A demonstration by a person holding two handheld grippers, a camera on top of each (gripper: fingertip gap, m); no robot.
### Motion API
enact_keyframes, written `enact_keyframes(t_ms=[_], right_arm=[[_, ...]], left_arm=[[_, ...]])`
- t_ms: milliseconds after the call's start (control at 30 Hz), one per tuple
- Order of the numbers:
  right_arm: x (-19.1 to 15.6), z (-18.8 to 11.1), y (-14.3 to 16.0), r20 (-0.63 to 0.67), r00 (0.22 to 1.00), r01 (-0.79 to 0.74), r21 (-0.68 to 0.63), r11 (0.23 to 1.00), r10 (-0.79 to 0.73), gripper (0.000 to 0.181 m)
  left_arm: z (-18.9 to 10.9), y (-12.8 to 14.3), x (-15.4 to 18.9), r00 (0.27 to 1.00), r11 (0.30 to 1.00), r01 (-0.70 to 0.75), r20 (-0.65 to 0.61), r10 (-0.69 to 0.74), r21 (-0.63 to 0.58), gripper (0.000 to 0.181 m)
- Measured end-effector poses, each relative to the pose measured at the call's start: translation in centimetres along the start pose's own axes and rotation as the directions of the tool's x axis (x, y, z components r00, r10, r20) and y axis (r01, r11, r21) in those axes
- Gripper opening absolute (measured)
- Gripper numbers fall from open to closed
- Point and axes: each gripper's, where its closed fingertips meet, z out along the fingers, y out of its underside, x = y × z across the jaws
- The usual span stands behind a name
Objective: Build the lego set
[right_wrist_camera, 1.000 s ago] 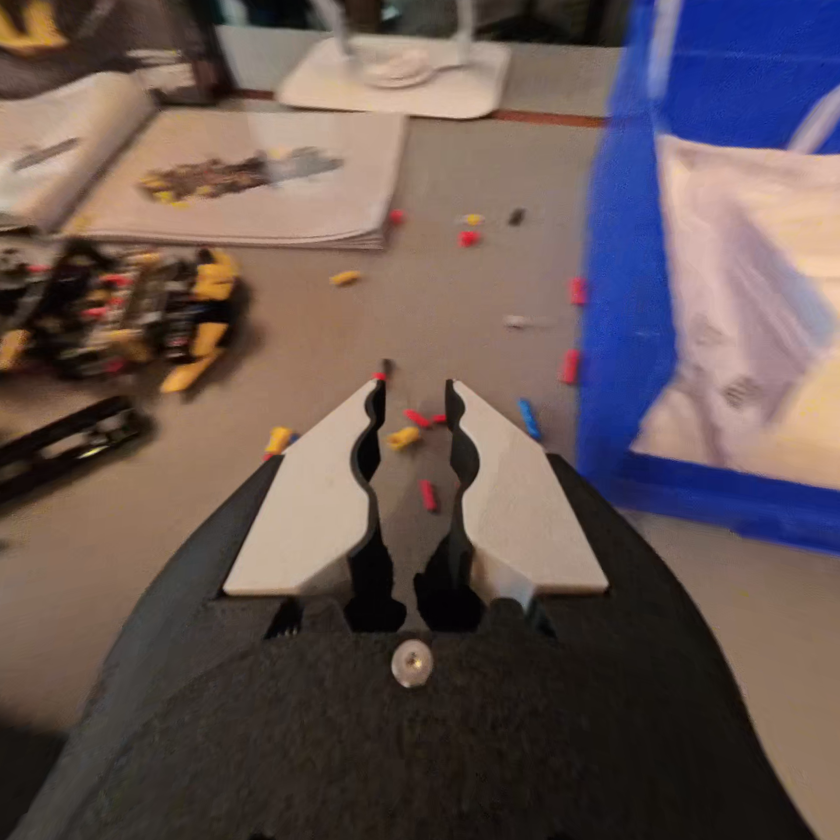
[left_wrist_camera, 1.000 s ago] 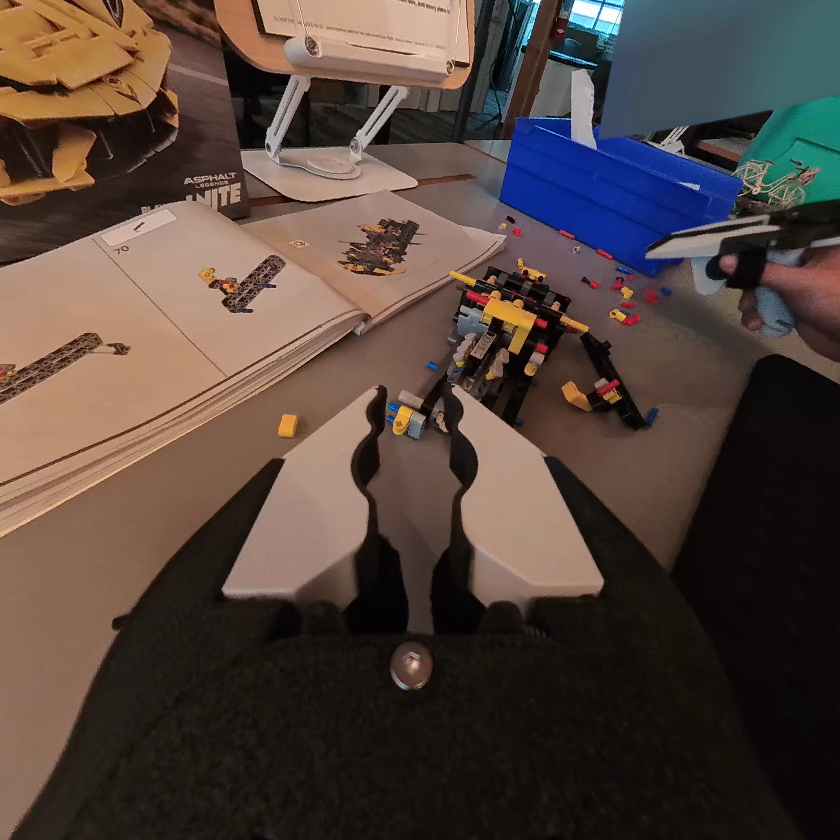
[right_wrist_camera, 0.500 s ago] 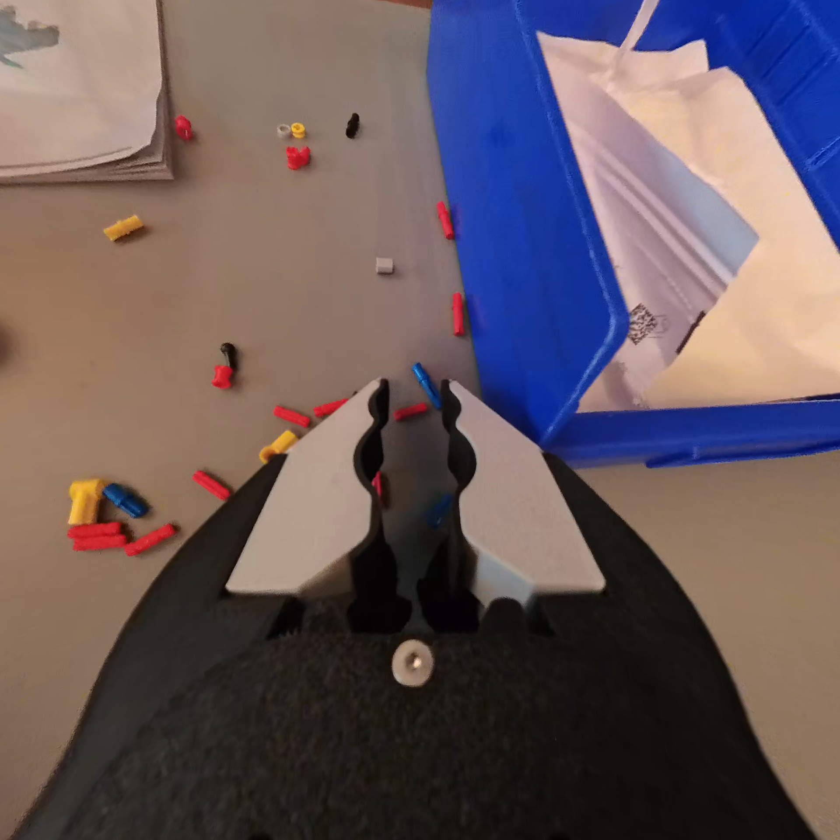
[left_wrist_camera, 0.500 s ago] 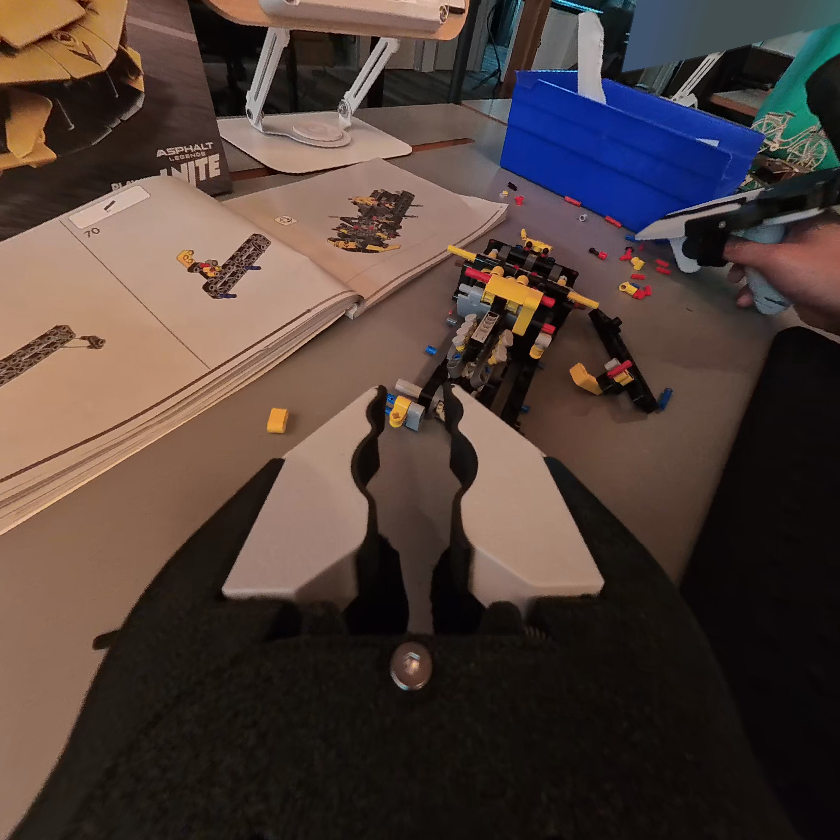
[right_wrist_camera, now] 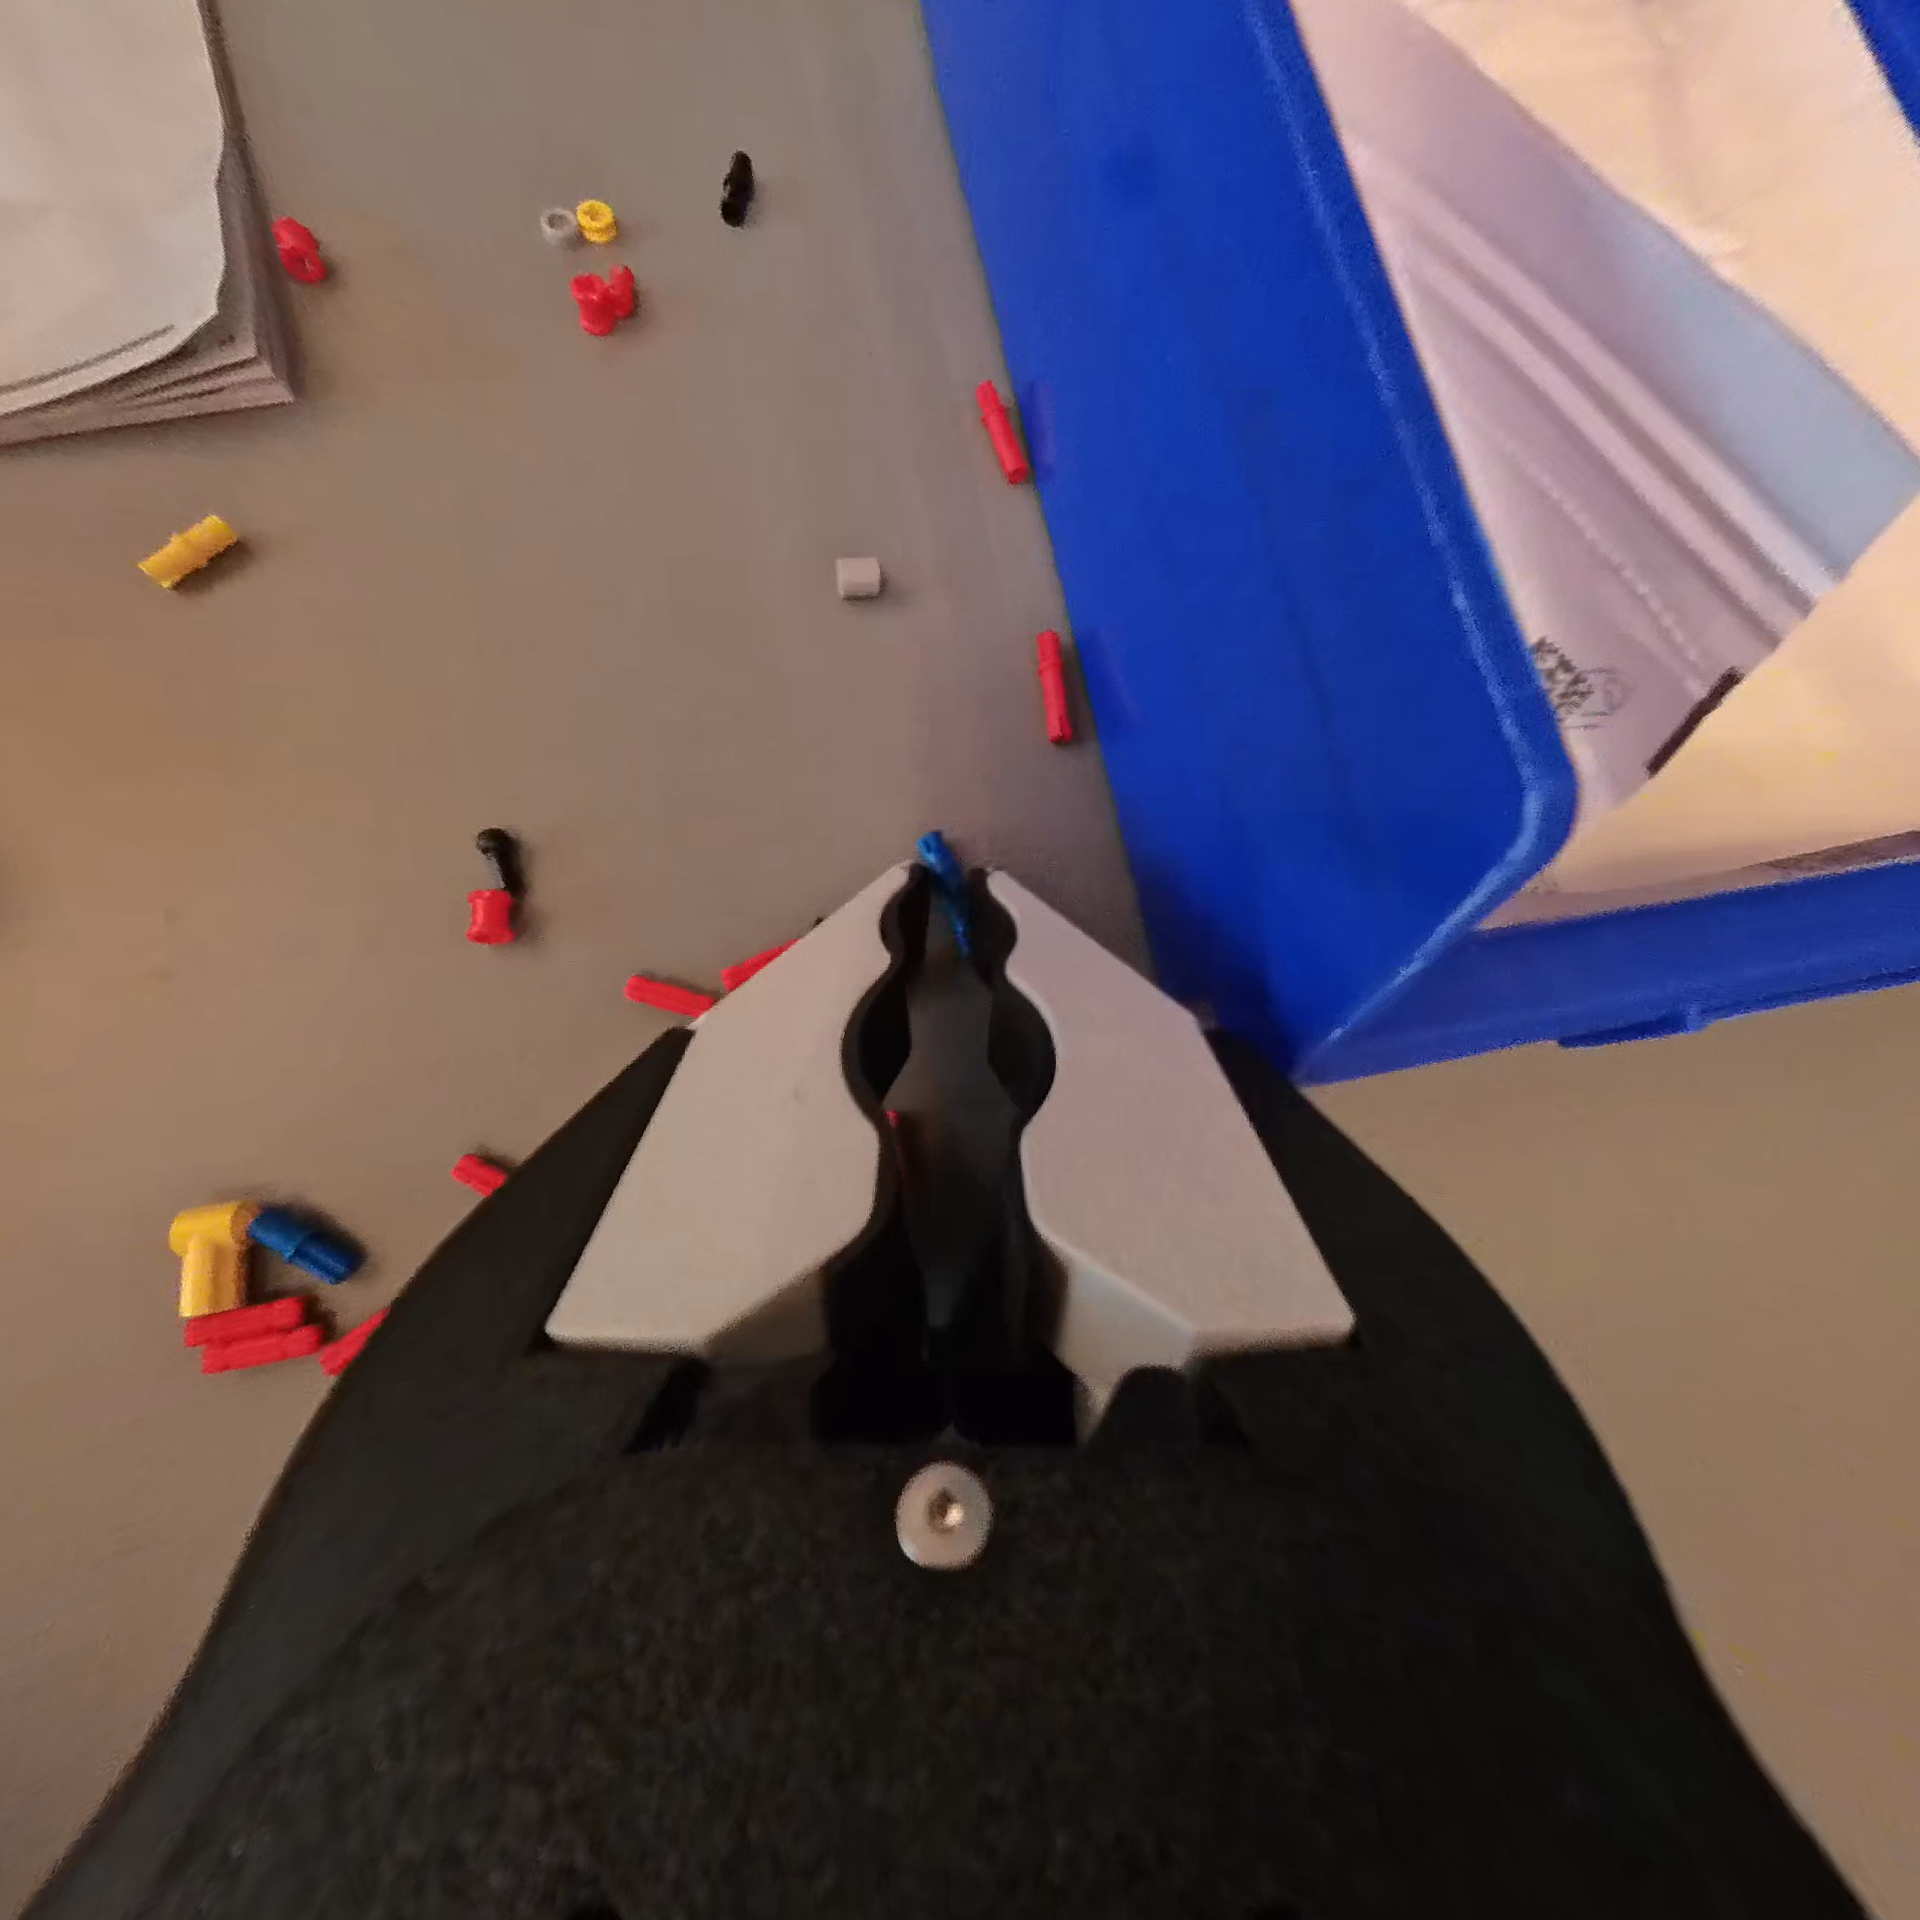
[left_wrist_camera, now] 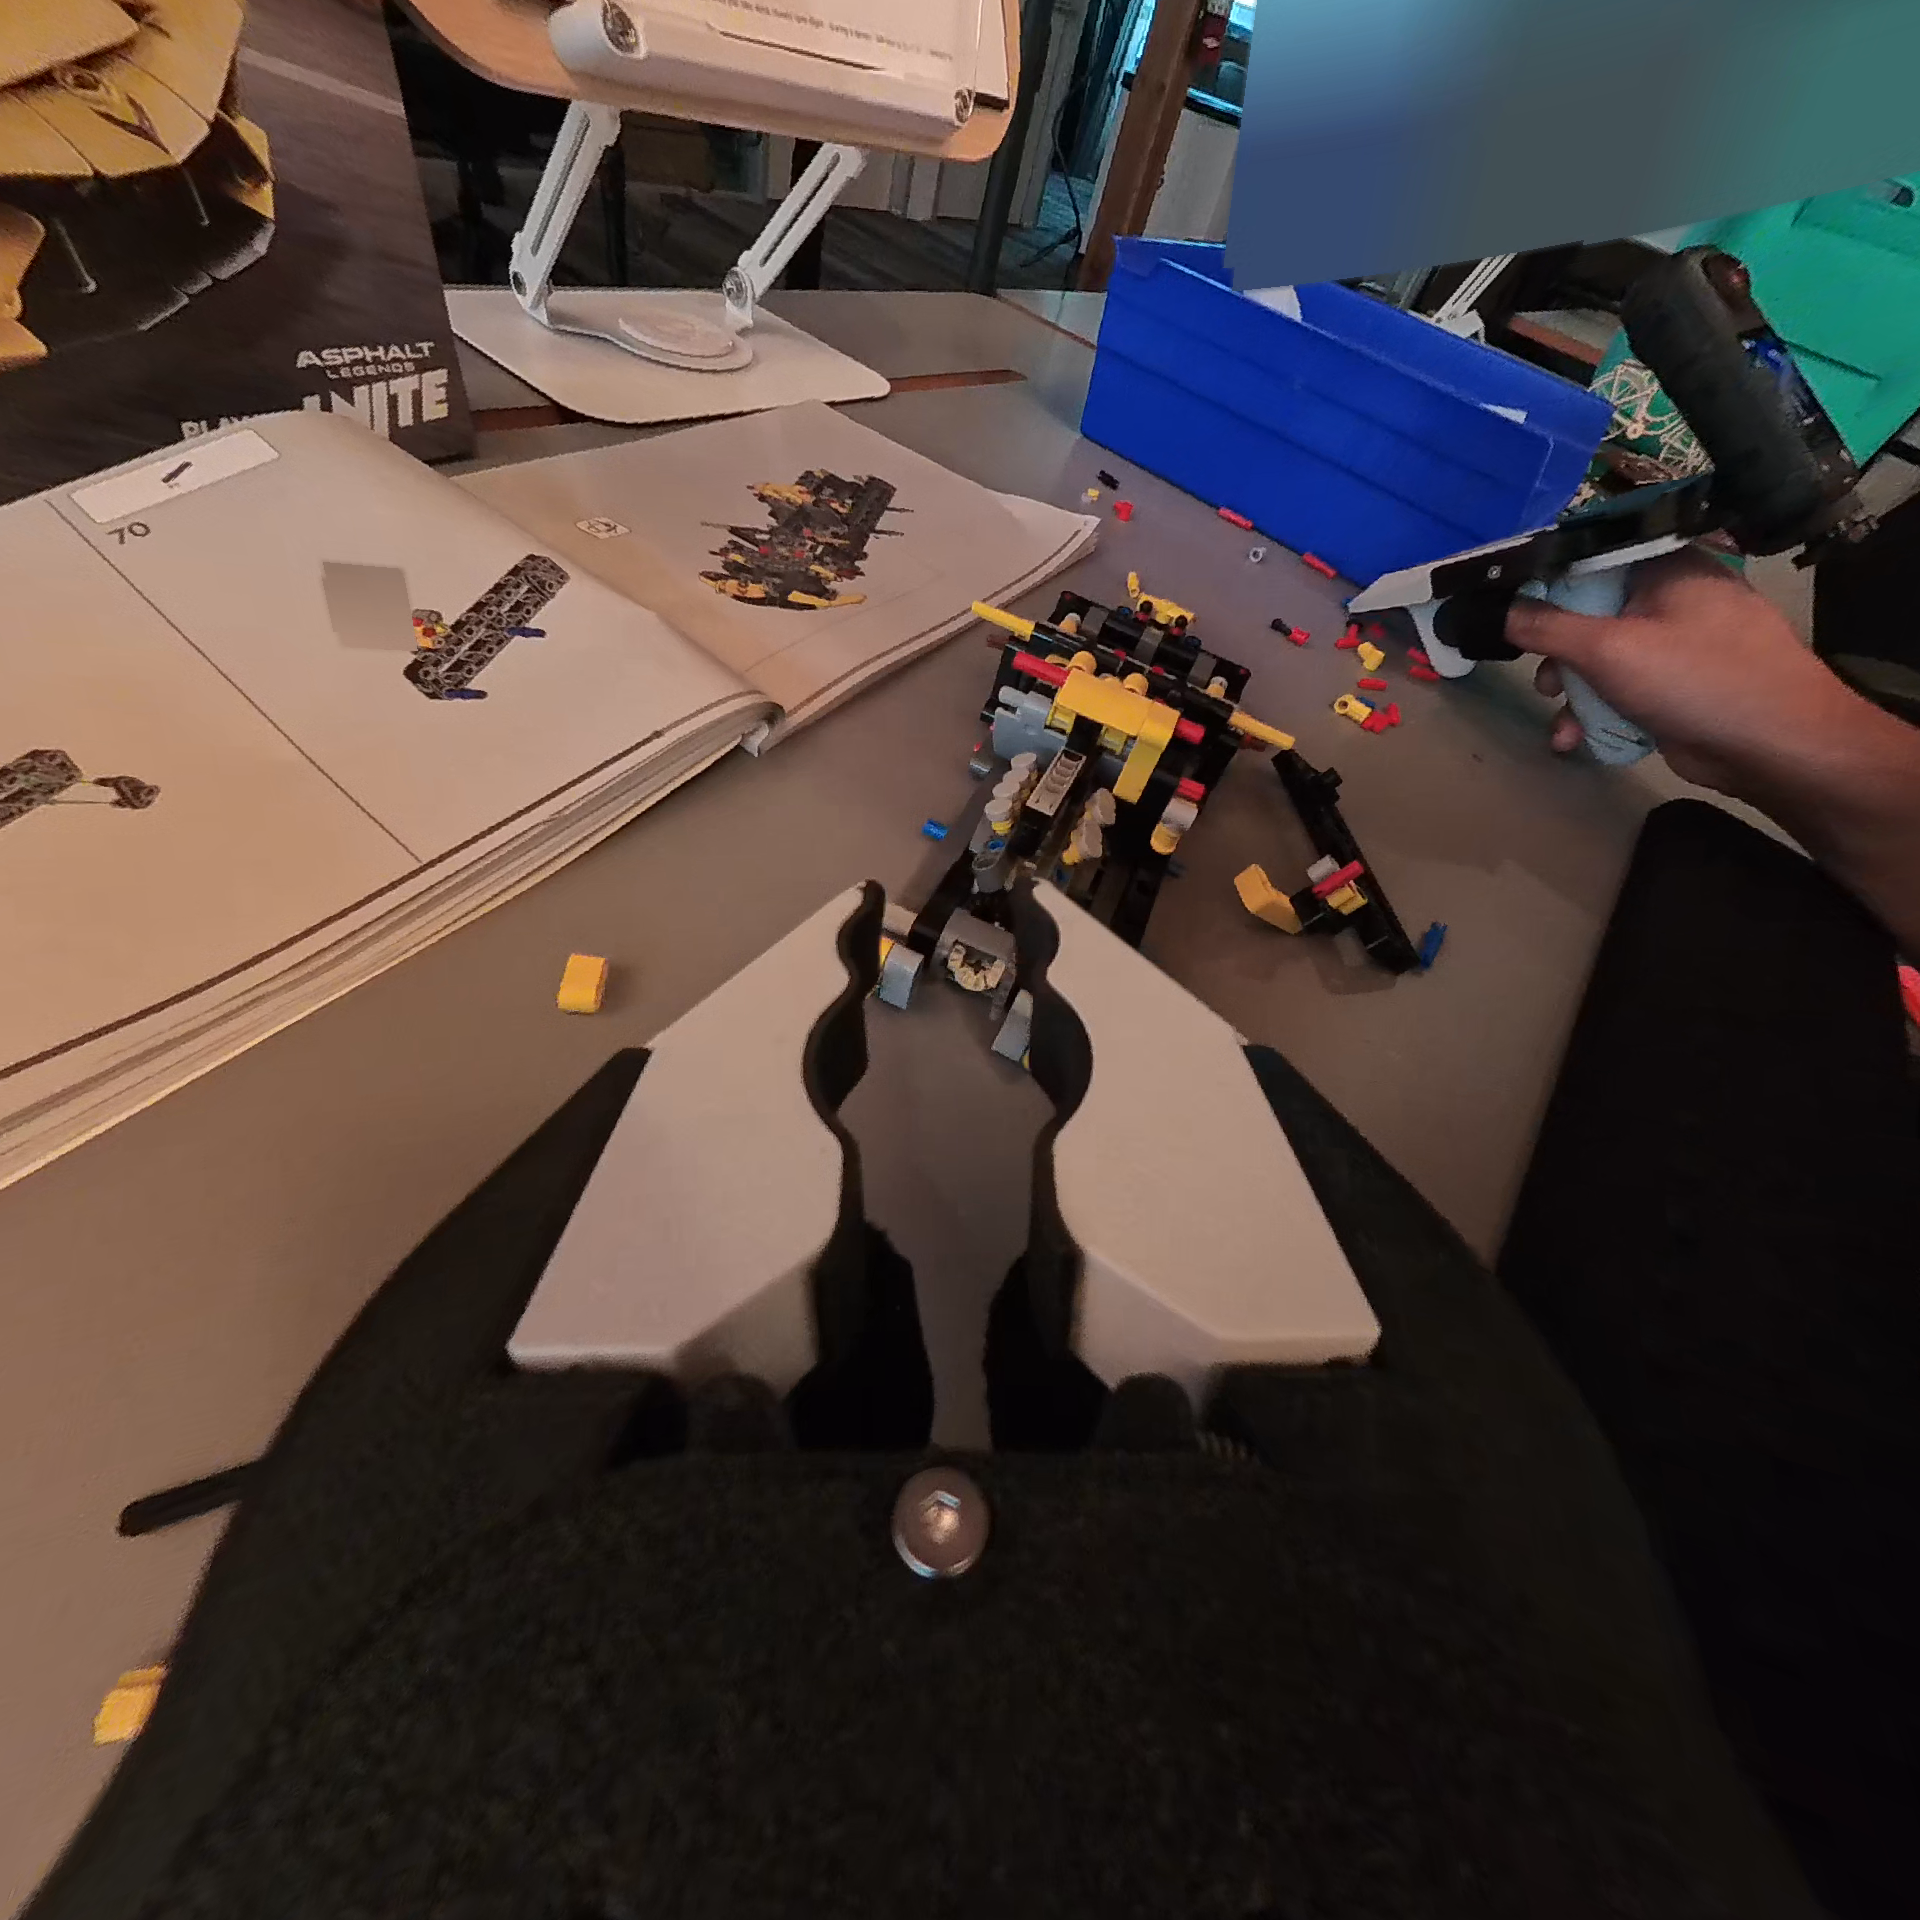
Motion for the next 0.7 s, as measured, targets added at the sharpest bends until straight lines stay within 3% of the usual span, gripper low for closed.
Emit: enact_keyframes(t_ms=[233,333,400,433,500,533,633,700], right_arm=[[-0.5,-0.2,-0.1,-0.002,0.993,0.118,-0.001,0.993,-0.118,0.004],[-2.2,-1.9,-2.3,0.052,0.986,0.151,0.129,0.980,-0.159,0.003],[-6.5,-4.6,-3.9,0.223,0.939,0.206,0.250,0.946,-0.264,0.003],[-10.0,-6.5,-3.6,0.385,0.862,0.230,0.284,0.931,-0.331,0.003],[-16.8,-11.7,-0.5,0.707,0.553,0.307,0.319,0.897,-0.441,0.003],[-18.7,-13.8,1.5,0.776,0.423,0.359,0.331,0.873,-0.468,0.003],[-20.3,-15.3,5.6,0.821,0.299,0.492,0.305,0.815,-0.487,0.004],[-20.6,-15.2,6.9,0.829,0.288,0.522,0.284,0.804,-0.480,0.004]], left_arm=[[-0.3,-0.6,0.2,1.000,0.999,0.013,-0.011,-0.013,0.030,0.025],[-0.5,-0.7,0.1,1.000,0.999,0.012,-0.003,-0.012,0.037,0.025],[-0.6,-0.7,0.0,1.000,0.999,0.015,0.002,-0.015,0.038,0.025],[-0.6,-0.7,0.0,1.000,0.999,0.016,0.005,-0.016,0.038,0.025],[-0.7,-0.7,-0.1,1.000,0.999,0.013,0.013,-0.013,0.040,0.025],[-0.8,-0.7,-0.1,1.000,0.999,0.009,0.019,-0.010,0.041,0.025],[-1.0,-0.6,-0.1,0.999,0.999,0.001,0.035,-0.002,0.044,0.025],[-1.1,-0.5,-0.2,0.999,0.999,0.001,0.040,-0.003,0.042,0.025]])
